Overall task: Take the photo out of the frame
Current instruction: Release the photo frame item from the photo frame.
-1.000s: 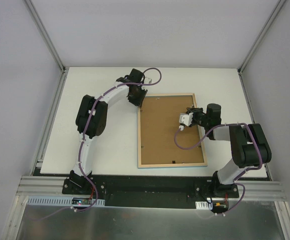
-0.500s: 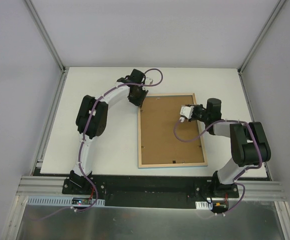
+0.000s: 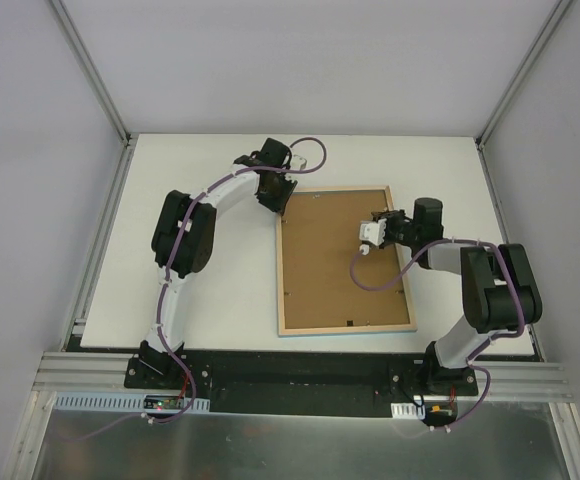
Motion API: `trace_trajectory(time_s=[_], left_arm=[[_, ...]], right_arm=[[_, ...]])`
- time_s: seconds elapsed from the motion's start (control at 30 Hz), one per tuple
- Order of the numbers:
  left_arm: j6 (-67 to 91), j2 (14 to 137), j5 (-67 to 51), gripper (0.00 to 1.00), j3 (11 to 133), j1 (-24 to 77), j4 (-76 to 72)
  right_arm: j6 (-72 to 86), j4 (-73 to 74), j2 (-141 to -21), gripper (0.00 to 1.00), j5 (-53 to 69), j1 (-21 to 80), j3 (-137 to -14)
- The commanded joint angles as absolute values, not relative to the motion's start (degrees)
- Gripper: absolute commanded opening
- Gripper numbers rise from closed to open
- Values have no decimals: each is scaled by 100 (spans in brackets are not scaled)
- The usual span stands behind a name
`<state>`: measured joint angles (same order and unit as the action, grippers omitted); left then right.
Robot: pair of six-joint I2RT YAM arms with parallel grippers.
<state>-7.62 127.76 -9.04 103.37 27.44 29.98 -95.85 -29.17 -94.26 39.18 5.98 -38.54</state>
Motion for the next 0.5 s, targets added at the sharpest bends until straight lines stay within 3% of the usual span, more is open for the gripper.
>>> trace_trajectory(time_s=[0.0, 0.47], left_arm=[[-1494, 12753, -1424, 0, 10151, 3050, 3656], [-1582, 12709, -1266, 0, 10248, 3094, 3709]], right_arm=[[-11380, -2784, -9641, 0, 3227, 598, -3700], [-11508, -3392, -9071, 0, 3392, 756, -3349]])
